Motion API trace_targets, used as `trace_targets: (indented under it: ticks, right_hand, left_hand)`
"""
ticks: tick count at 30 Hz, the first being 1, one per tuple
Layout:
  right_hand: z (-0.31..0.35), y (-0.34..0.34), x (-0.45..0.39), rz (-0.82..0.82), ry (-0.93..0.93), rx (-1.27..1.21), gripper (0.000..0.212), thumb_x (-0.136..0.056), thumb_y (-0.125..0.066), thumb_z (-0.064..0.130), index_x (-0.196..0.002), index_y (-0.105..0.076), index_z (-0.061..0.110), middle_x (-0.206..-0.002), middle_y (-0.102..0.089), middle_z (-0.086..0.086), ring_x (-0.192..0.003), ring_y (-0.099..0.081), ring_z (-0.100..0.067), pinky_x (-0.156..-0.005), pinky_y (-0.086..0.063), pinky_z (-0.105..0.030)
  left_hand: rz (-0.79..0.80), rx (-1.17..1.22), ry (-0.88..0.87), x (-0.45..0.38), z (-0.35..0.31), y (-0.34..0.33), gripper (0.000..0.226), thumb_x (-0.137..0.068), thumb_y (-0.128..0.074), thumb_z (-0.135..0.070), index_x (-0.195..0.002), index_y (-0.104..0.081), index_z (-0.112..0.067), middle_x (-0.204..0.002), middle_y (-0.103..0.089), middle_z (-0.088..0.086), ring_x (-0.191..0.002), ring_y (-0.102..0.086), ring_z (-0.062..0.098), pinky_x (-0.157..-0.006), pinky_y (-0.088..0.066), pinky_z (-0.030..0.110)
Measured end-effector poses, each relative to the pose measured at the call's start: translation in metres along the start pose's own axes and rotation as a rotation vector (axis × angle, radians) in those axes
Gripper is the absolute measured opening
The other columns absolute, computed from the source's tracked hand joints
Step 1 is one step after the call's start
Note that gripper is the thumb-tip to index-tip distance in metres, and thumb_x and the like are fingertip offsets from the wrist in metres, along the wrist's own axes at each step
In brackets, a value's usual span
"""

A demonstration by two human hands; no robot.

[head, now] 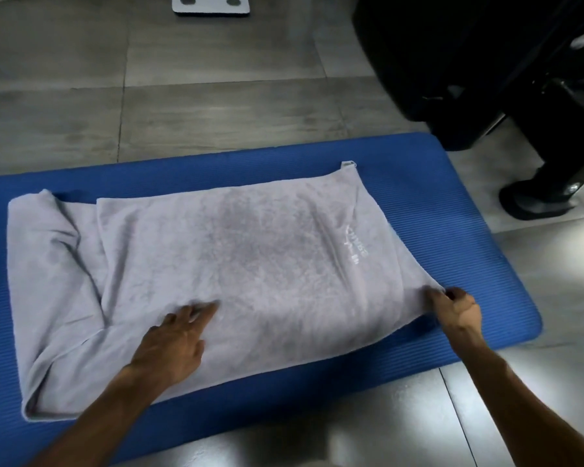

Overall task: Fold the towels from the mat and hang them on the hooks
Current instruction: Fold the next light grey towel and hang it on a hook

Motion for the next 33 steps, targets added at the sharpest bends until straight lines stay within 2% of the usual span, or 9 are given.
trace_targets:
  ticks: [4,7,10,18,23,25,28,31,33]
  right_hand:
    - [-0.054,0.01,0.008,0.033,-0.096,-0.008,0.032,-0.089,-0.065,0.037,-0.085,-0.063,0.005,-0.086,-0.065,-0.018,-0.087,-0.062,-0.038,-0.078,-0.05,-0.045]
    - [-0.055,0.012,0.009,0.031,-0.058,0.11,0.029,-0.089,-0.065,0.037,-0.098,-0.059,0.009,-0.097,-0.066,-0.02,-0.088,-0.061,-0.037,-0.078,-0.05,-0.043]
    - [-0.012,0.012,-0.002,-0.027,0.157,0.228,0.041,-0.088,-0.064,0.044,-0.111,-0.052,0.012,-0.109,-0.061,-0.015,-0.097,-0.054,-0.036,-0.081,-0.046,-0.043]
    - [0.161,-0.074,-0.039,0.103,0.671,0.37,0.046,-0.09,-0.05,0.035,-0.131,-0.05,0.016,-0.139,-0.046,-0.011,-0.117,-0.049,-0.039,-0.091,-0.044,-0.052]
    - [0.195,-0.09,-0.095,0.147,0.464,0.403,0.066,-0.077,-0.021,0.055,-0.125,-0.053,0.024,-0.139,-0.044,-0.008,-0.123,-0.047,-0.033,-0.099,-0.044,-0.047]
    - [0.194,-0.084,-0.137,0.217,0.328,0.447,0.05,-0.078,-0.04,0.062,-0.115,-0.058,0.034,-0.139,-0.045,-0.005,-0.129,-0.041,-0.03,-0.107,-0.036,-0.047]
    - [0.189,-0.088,-0.194,0.298,0.22,0.395,0.055,-0.046,-0.059,0.088,-0.086,-0.062,0.051,-0.132,-0.057,0.004,-0.133,-0.042,-0.018,-0.116,-0.028,-0.042]
    - [0.203,-0.083,-0.188,0.333,0.249,0.273,0.067,-0.058,-0.078,0.07,-0.111,-0.066,0.033,-0.13,-0.056,0.008,-0.13,-0.046,-0.015,-0.114,-0.033,-0.034]
    - [0.21,-0.084,-0.184,0.347,0.295,0.239,0.064,-0.076,-0.079,0.043,-0.13,-0.056,0.018,-0.139,-0.051,-0.006,-0.131,-0.046,-0.025,-0.111,-0.036,-0.037]
  left_hand:
    - [-0.021,-0.099,0.003,-0.024,-0.02,0.011,0.066,-0.093,-0.049,-0.037,-0.152,-0.019,-0.034,-0.151,-0.031,0.004,-0.129,-0.041,0.024,-0.095,-0.048,0.037]
    - [0.059,-0.052,-0.014,-0.047,-0.037,0.009,0.083,-0.088,-0.059,-0.044,-0.152,-0.006,-0.039,-0.161,0.004,0.006,-0.146,-0.009,0.031,-0.108,-0.037,0.044]
    - [0.189,0.008,-0.008,-0.06,-0.046,-0.004,0.099,-0.085,-0.067,-0.04,-0.149,0.009,-0.045,-0.155,0.031,0.006,-0.145,0.016,0.036,-0.115,-0.027,0.047]
    - [0.226,0.087,-0.018,-0.063,-0.043,-0.008,0.1,-0.088,-0.066,-0.03,-0.147,0.013,-0.044,-0.144,0.045,0.001,-0.141,0.026,0.036,-0.115,-0.025,0.054]
    - [0.268,0.064,-0.036,-0.064,-0.047,-0.003,0.101,-0.09,-0.063,-0.029,-0.141,0.024,-0.04,-0.144,0.045,0.005,-0.139,0.028,0.04,-0.116,-0.015,0.056]
    - [0.261,0.043,-0.034,-0.064,-0.049,0.0,0.105,-0.088,-0.065,-0.029,-0.139,0.026,-0.039,-0.144,0.043,0.005,-0.139,0.026,0.04,-0.115,-0.017,0.055]
    - [0.251,0.018,-0.023,-0.065,-0.05,-0.001,0.108,-0.086,-0.069,-0.029,-0.145,0.021,-0.04,-0.151,0.038,0.006,-0.139,0.025,0.039,-0.114,-0.021,0.054]
    - [0.255,0.046,-0.01,-0.066,-0.048,-0.006,0.107,-0.085,-0.07,-0.027,-0.147,0.015,-0.045,-0.15,0.039,0.006,-0.139,0.027,0.039,-0.114,-0.019,0.055]
    - [0.243,0.051,-0.014,-0.067,-0.046,-0.008,0.108,-0.084,-0.071,-0.026,-0.146,0.016,-0.046,-0.15,0.04,0.006,-0.139,0.028,0.039,-0.114,-0.019,0.055]
Point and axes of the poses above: each hand's wrist, its own x-axis away from the middle knuckle, its own y-axis out of the back of the hand, z = x × y, the point moved 6 cm from there along -x, towards the middle knuckle
